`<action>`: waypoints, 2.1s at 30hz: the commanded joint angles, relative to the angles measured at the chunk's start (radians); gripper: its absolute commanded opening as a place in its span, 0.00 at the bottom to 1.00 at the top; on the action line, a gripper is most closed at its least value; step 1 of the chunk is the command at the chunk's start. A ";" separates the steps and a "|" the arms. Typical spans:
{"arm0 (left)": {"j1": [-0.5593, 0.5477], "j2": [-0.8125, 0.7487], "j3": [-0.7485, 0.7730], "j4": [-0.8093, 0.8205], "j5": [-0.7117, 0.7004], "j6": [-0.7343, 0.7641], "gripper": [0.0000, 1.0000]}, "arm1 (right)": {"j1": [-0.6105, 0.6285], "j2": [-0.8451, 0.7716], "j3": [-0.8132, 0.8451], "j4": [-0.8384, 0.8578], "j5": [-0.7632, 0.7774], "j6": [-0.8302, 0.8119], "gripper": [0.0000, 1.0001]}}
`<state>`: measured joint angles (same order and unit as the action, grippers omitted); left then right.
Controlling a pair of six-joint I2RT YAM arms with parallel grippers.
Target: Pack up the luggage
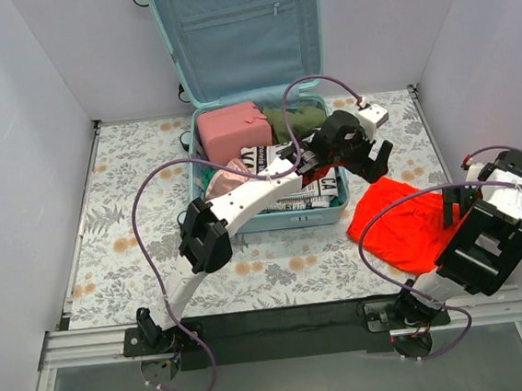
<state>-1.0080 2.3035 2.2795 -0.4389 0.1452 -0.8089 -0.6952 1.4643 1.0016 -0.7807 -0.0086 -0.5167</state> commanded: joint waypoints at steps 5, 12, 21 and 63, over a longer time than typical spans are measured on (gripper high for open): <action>0.000 -0.104 0.012 -0.009 0.017 0.004 0.88 | -0.029 0.045 -0.032 0.056 -0.063 0.162 0.99; 0.003 -0.134 0.009 -0.015 0.022 0.028 0.90 | -0.049 0.136 -0.055 0.173 -0.054 0.153 0.98; 0.020 -0.145 0.009 -0.015 0.019 0.034 0.90 | -0.049 0.224 -0.100 0.221 -0.074 0.201 0.98; 0.540 -0.654 -0.520 -0.228 0.102 -0.091 0.90 | 0.298 -0.033 0.446 -0.180 -0.629 0.506 0.01</action>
<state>-0.5510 1.7317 1.8080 -0.6147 0.2432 -0.8780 -0.4458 1.4578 1.3533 -1.0214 -0.5491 -0.1368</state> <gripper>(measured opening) 0.902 0.090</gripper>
